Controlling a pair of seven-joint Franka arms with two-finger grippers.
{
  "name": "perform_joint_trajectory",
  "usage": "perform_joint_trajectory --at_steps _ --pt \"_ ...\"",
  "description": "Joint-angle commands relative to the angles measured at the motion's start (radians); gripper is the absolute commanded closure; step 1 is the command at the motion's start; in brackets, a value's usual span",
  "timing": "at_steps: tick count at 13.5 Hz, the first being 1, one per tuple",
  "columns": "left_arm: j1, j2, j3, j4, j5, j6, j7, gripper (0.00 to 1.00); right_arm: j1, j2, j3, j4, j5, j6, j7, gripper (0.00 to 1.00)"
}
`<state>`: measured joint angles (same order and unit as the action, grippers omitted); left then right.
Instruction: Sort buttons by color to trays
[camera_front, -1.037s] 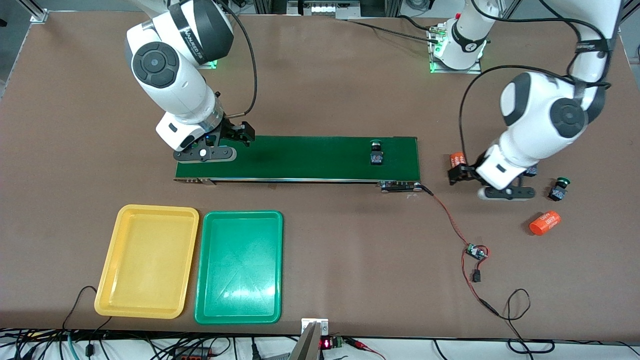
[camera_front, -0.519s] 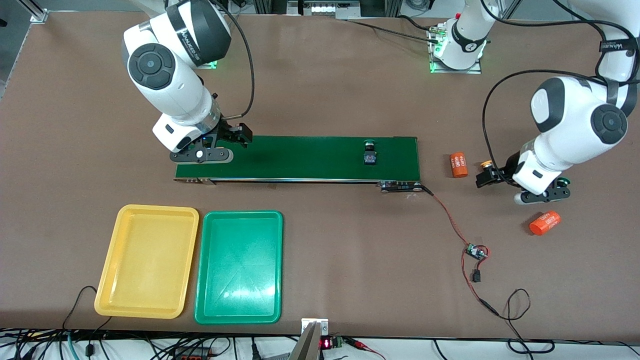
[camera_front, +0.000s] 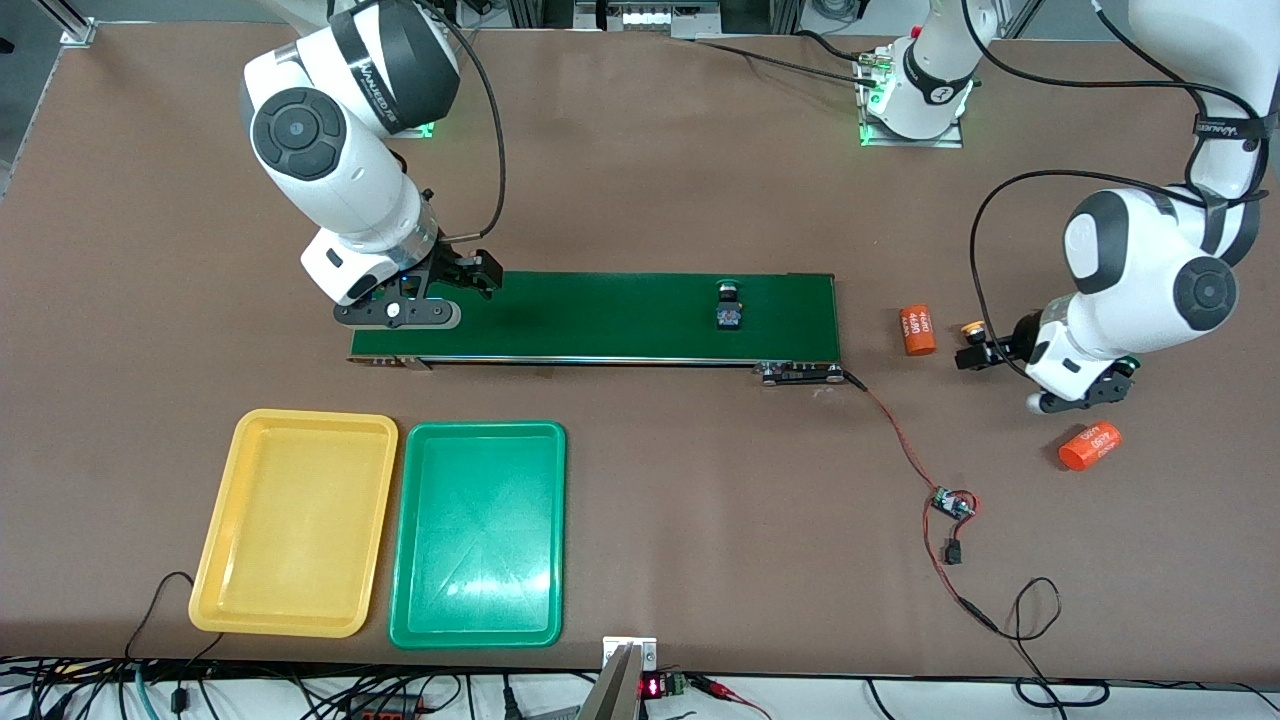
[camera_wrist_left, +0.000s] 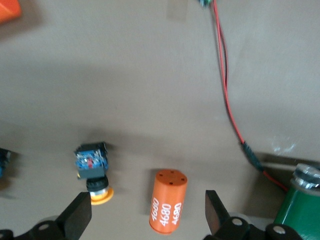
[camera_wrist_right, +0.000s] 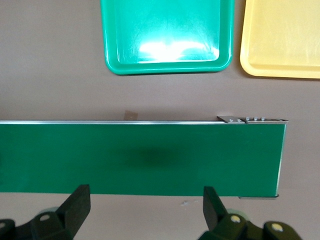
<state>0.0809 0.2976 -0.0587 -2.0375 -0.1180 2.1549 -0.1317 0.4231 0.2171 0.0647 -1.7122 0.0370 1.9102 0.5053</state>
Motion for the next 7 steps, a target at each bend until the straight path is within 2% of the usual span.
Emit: perform_joint_trajectory --at_steps 1,3,5,7 --pt "0.002 0.006 -0.009 -0.018 0.014 -0.004 0.011 0.00 0.035 0.037 0.003 0.002 0.011 0.096 0.073 0.00" --pt "0.017 0.023 -0.009 -0.018 0.014 -0.003 0.009 0.00 0.078 0.079 0.003 0.002 0.011 0.180 0.132 0.00" --pt "0.042 0.044 -0.007 -0.018 0.014 -0.003 0.007 0.00 0.138 0.117 0.003 0.006 0.011 0.207 0.256 0.00" --pt "0.062 0.063 -0.007 -0.018 0.078 -0.001 0.003 0.00 0.172 0.159 0.001 0.006 0.009 0.220 0.282 0.00"
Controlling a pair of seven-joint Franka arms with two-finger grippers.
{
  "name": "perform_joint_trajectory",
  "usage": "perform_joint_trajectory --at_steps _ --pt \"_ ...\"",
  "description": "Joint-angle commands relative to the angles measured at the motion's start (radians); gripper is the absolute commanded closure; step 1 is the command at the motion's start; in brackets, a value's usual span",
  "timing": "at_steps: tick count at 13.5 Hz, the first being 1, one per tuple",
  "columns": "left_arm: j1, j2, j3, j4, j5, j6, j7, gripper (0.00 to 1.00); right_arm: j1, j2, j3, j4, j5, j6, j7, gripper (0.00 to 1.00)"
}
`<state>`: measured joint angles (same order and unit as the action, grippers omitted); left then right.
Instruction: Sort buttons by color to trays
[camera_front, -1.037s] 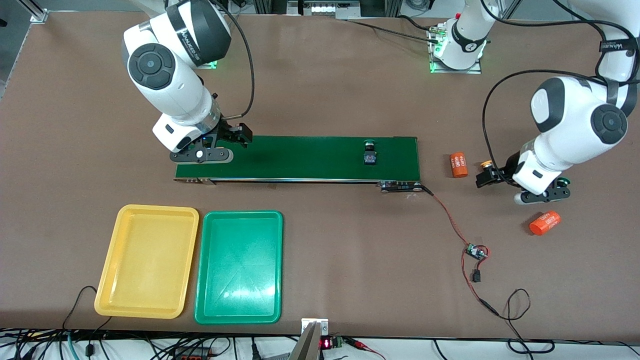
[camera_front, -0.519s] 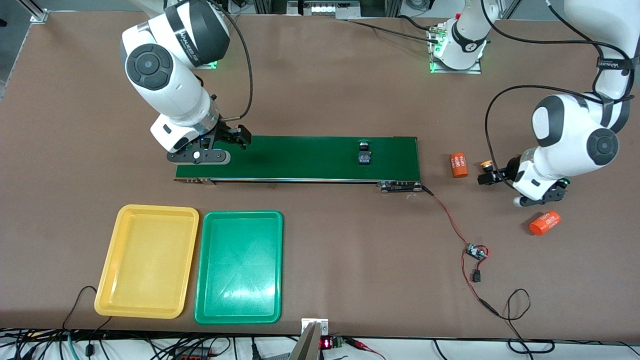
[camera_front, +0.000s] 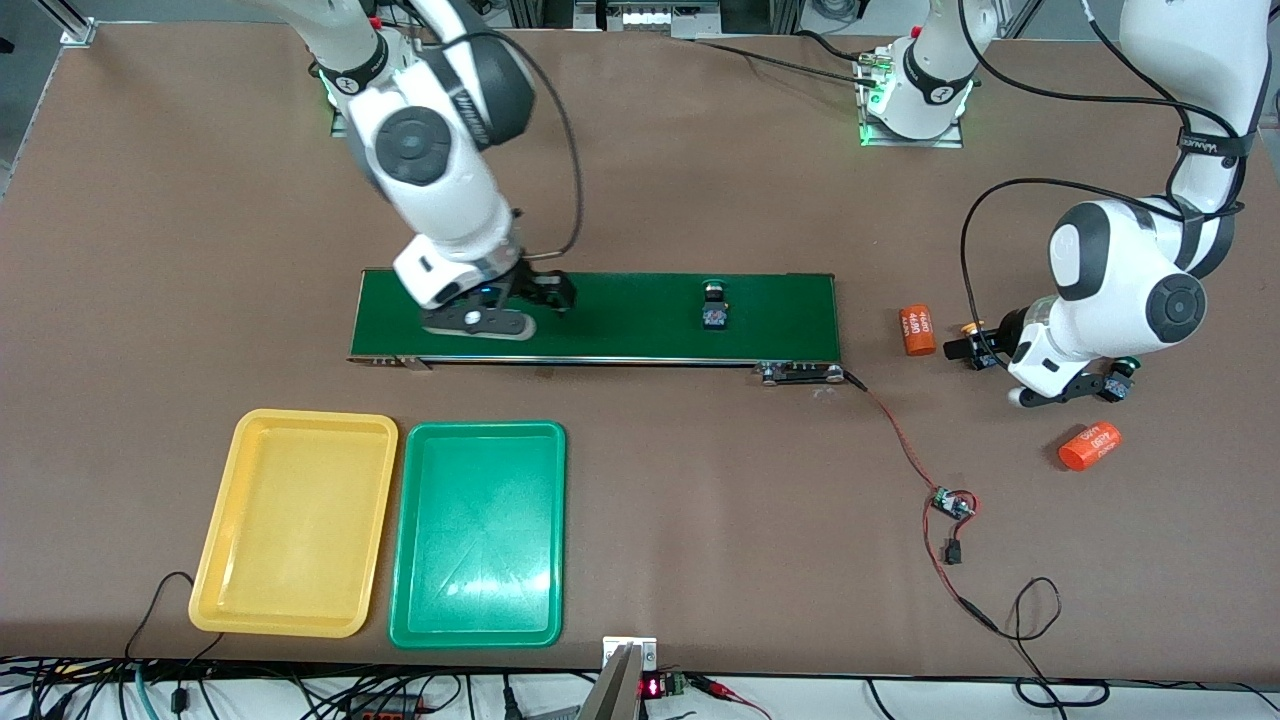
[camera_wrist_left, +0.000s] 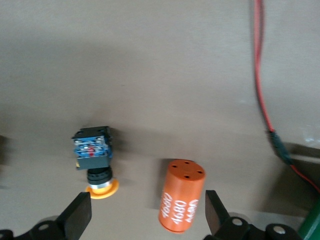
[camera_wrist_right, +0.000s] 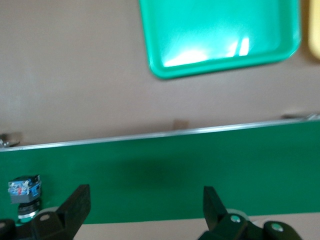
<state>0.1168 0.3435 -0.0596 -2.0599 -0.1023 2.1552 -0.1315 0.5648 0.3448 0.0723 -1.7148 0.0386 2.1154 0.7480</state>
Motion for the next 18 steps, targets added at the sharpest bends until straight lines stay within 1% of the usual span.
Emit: perform_joint_trajectory --at_steps 1,3,6,7,9,11,12,13,14,16,17,18 --pt "0.035 0.031 -0.006 0.004 0.106 0.002 0.001 0.00 0.043 0.043 -0.006 0.008 0.001 0.018 0.039 0.00" --pt "0.058 0.054 -0.006 0.004 0.121 0.034 0.006 0.00 0.053 0.062 -0.006 0.006 0.001 0.063 0.042 0.00" --pt "0.069 0.086 -0.006 0.004 0.121 0.037 0.006 0.00 0.058 0.080 -0.006 0.006 0.001 0.103 0.045 0.00" --pt "0.076 0.101 -0.008 0.004 0.121 0.044 0.006 0.00 0.058 0.083 -0.006 0.006 0.001 0.107 0.045 0.00" --pt "0.092 0.133 -0.008 0.004 0.121 0.104 0.010 0.00 0.056 0.083 -0.006 0.004 0.003 0.107 0.047 0.00" --pt "0.098 0.143 -0.008 -0.006 0.121 0.104 0.009 0.00 0.069 0.089 -0.006 0.004 0.003 0.107 0.074 0.00" --pt "0.098 0.141 -0.008 -0.012 0.121 0.104 0.009 0.04 0.073 0.091 -0.006 0.004 0.001 0.109 0.077 0.00" --pt "0.098 0.138 -0.008 -0.023 0.121 0.103 0.009 0.17 0.073 0.098 -0.006 0.006 0.001 0.110 0.077 0.00" --pt "0.098 0.137 -0.009 -0.034 0.119 0.098 0.006 0.34 0.079 0.100 -0.006 0.006 0.001 0.110 0.079 0.00" --pt "0.098 0.126 -0.012 -0.051 0.119 0.091 0.000 0.74 0.104 0.103 -0.008 0.006 -0.006 0.110 0.089 0.00" --pt "0.096 0.117 -0.023 -0.051 0.119 0.071 0.001 0.89 0.113 0.115 -0.009 0.009 -0.011 0.113 0.121 0.00" --pt "0.096 0.100 -0.041 -0.049 0.119 0.046 0.007 0.99 0.125 0.120 -0.009 0.008 -0.016 0.130 0.146 0.00"
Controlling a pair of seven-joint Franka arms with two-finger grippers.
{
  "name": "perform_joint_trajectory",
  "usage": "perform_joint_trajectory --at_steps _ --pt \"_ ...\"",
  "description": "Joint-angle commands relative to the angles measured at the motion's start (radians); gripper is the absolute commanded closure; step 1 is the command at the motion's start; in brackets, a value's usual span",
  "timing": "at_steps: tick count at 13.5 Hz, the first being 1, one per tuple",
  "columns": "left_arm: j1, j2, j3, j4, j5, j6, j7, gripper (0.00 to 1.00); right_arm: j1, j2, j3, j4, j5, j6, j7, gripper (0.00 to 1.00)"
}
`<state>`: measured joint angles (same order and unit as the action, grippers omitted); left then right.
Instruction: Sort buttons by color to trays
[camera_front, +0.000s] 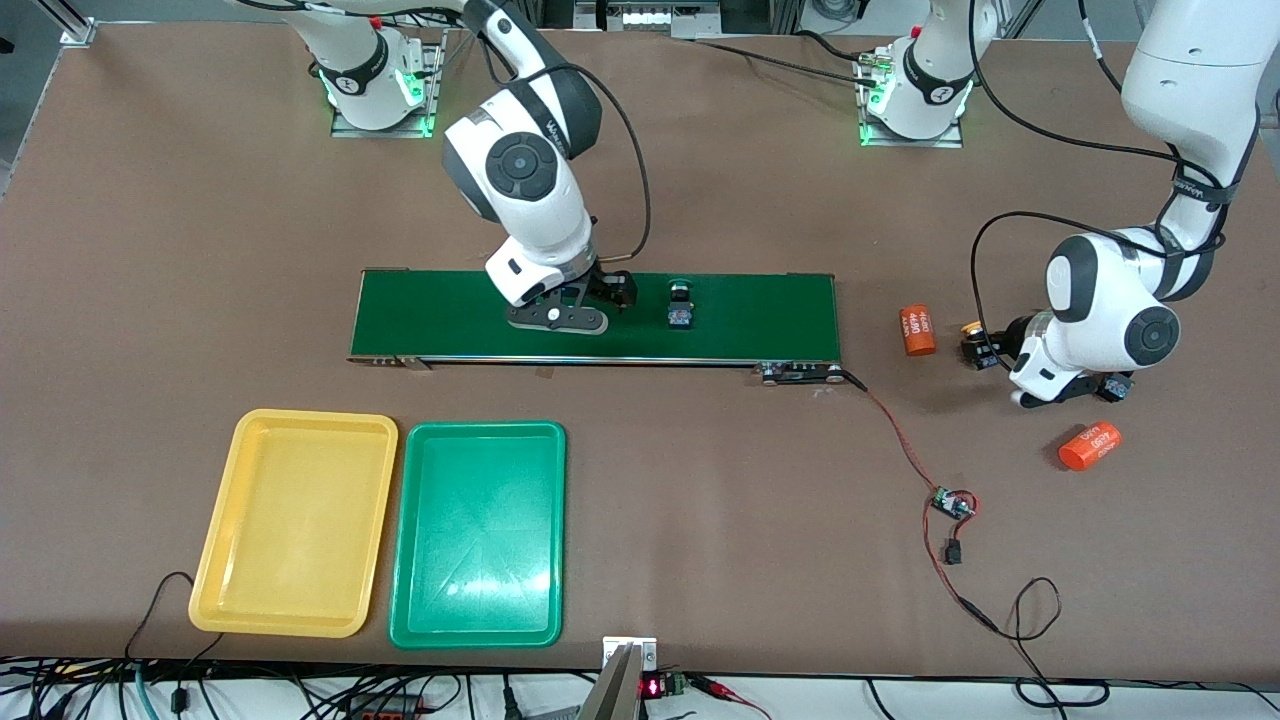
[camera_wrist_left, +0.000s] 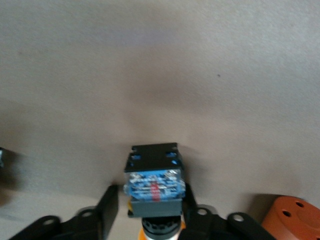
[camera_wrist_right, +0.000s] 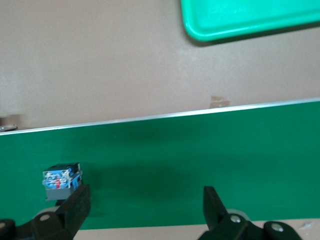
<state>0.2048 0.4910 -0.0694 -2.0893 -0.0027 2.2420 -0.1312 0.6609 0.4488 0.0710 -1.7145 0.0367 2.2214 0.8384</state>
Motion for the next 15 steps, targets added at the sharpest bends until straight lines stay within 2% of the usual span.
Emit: perform_joint_trajectory --at_steps 1,3,5,7,11,13,15 --pt "0.008 -0.077 -0.039 -0.012 0.021 -0.062 0.010 1.00 0.040 0.030 -0.010 0.007 -0.017 0.041 0.061 0.00" --pt "-0.001 -0.130 -0.068 0.009 0.021 -0.079 0.004 1.00 0.054 0.037 -0.014 0.007 -0.021 0.049 0.068 0.00" --pt "-0.013 -0.172 -0.107 0.037 0.021 -0.099 0.002 1.00 0.055 0.042 -0.013 0.006 -0.069 0.050 0.082 0.00" --pt "-0.080 -0.189 -0.128 0.083 0.021 -0.148 0.002 1.00 0.054 0.056 -0.013 0.003 -0.077 0.081 0.082 0.00" --pt "-0.174 -0.172 -0.236 0.110 0.007 -0.174 -0.008 1.00 0.057 0.062 -0.013 0.003 -0.078 0.083 0.082 0.00" --pt "-0.232 -0.134 -0.243 0.152 0.006 -0.174 -0.008 1.00 0.055 0.062 -0.013 0.003 -0.078 0.084 0.082 0.00" --pt "-0.281 -0.115 -0.251 0.152 0.006 -0.173 0.001 1.00 0.054 0.064 -0.013 0.003 -0.078 0.084 0.082 0.00"
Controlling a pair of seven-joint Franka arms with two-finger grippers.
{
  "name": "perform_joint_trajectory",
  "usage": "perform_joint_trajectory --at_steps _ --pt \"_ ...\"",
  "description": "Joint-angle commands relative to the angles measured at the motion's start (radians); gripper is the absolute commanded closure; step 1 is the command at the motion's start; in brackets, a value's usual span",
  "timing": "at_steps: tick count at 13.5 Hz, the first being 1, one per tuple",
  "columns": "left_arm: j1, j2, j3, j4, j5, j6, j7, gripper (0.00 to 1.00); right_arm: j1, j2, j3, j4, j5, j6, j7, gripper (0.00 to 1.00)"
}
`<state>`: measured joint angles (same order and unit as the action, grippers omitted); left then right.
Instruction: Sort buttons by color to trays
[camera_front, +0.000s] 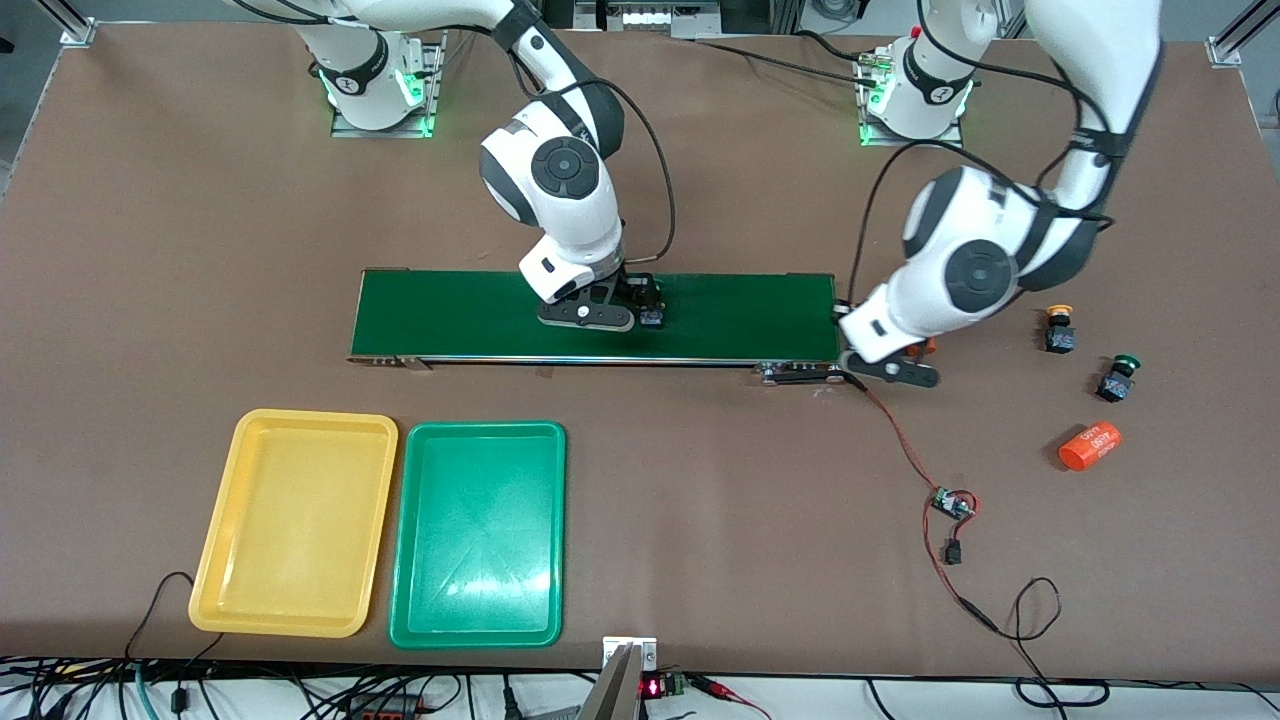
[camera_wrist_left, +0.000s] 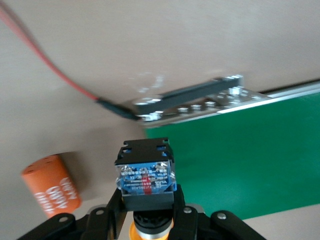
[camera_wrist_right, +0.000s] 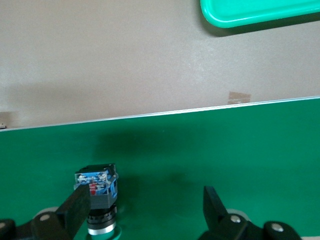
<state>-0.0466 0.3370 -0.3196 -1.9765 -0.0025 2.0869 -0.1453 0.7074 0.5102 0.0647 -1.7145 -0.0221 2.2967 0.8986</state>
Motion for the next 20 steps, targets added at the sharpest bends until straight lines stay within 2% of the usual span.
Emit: perform_joint_trajectory --at_steps 1,8,9,10,11,14,16,20 --pt "-0.050 0.045 -0.003 0.038 0.006 -0.018 0.019 1.00 0.006 0.002 -0.006 0.003 -0.019 0.009 0.022 0.00" --pt "-0.084 0.125 -0.021 0.035 0.004 0.025 0.009 0.95 0.007 0.017 -0.006 0.003 -0.019 0.009 0.020 0.00" --pt "-0.091 0.125 -0.019 0.036 0.004 0.025 0.006 0.81 0.007 0.027 -0.006 0.003 -0.019 0.009 0.020 0.00" --pt "-0.093 0.122 -0.019 0.041 -0.002 0.025 0.001 0.23 0.007 0.033 -0.005 0.003 -0.019 0.009 0.020 0.00" --pt "-0.093 0.106 -0.021 0.044 -0.005 0.025 0.010 0.00 0.013 0.042 -0.005 0.003 -0.022 0.009 0.020 0.00" --pt "-0.066 0.010 -0.001 0.103 -0.025 0.015 0.007 0.00 0.026 0.066 -0.005 0.004 -0.022 0.036 0.020 0.00" --pt "0.031 -0.015 0.034 0.113 -0.021 0.010 0.010 0.00 0.029 0.067 -0.005 0.003 -0.021 0.036 0.020 0.00" --pt "0.200 -0.012 0.036 0.098 -0.011 0.007 0.016 0.00 0.027 0.073 -0.005 0.003 -0.022 0.033 0.019 0.00"
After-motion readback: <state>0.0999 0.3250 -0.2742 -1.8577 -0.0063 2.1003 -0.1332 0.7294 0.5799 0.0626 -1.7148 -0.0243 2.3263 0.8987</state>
